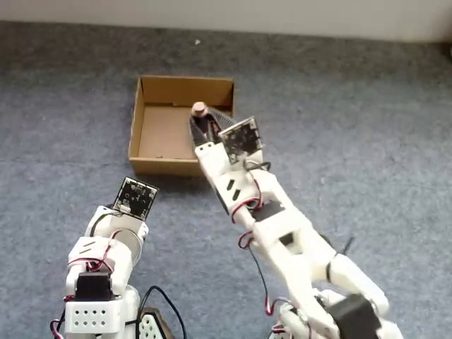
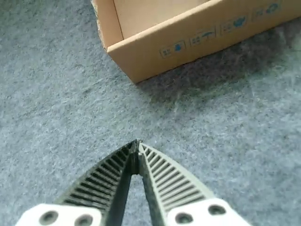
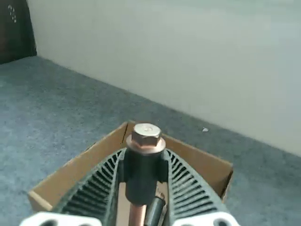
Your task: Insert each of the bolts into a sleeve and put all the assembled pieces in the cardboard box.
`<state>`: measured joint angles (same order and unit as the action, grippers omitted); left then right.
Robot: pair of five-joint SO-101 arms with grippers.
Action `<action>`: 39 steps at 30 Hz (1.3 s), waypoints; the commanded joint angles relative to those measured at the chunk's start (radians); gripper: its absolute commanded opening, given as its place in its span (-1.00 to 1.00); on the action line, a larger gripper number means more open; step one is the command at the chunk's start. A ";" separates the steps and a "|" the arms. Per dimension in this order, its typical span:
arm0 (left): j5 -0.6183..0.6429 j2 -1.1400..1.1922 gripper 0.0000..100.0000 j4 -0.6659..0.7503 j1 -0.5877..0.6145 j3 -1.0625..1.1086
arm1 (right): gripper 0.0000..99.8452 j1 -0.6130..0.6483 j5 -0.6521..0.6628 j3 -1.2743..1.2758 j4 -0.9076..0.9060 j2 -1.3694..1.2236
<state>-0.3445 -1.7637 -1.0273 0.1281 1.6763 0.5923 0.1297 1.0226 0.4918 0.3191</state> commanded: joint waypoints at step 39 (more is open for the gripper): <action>-0.017 -0.007 -0.99 0.014 -0.007 0.021 | -0.77 0.015 -0.003 0.067 -0.061 0.015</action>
<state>-0.3445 -1.7637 -1.0273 0.1281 1.6763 0.6091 0.1266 1.0457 0.4350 0.1611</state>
